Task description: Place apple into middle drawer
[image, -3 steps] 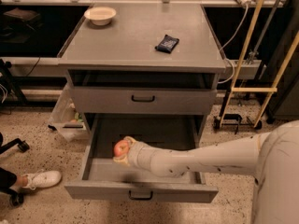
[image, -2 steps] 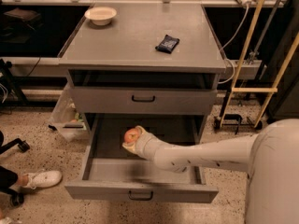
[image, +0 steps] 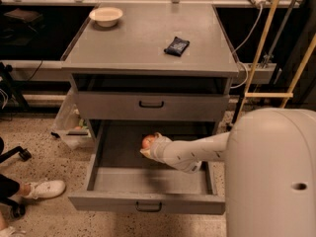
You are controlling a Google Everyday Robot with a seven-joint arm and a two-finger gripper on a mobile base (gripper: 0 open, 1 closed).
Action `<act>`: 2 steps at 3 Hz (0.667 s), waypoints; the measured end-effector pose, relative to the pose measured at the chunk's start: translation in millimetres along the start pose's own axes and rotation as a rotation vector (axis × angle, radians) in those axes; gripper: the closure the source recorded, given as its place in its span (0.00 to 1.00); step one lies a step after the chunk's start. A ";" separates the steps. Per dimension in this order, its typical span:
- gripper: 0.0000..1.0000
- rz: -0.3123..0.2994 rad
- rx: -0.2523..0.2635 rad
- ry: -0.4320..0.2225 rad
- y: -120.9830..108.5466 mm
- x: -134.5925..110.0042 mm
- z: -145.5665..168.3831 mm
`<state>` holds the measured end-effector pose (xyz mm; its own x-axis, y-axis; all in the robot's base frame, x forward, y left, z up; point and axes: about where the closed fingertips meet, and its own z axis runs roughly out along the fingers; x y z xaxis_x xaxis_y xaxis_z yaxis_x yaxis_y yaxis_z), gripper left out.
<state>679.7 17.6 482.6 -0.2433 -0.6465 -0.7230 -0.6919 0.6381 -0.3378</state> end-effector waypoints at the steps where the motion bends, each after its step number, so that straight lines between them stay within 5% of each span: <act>1: 1.00 0.000 -0.082 0.137 6.9 37.8 12.3; 2: 1.00 -0.013 -0.180 0.228 17.7 65.0 19.6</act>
Offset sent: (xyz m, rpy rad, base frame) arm -0.0284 -0.0346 -0.0943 -0.1799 0.4010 0.1220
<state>664.9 -4.9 417.8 -0.3656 -0.7446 -0.5585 -0.8005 0.5577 -0.2194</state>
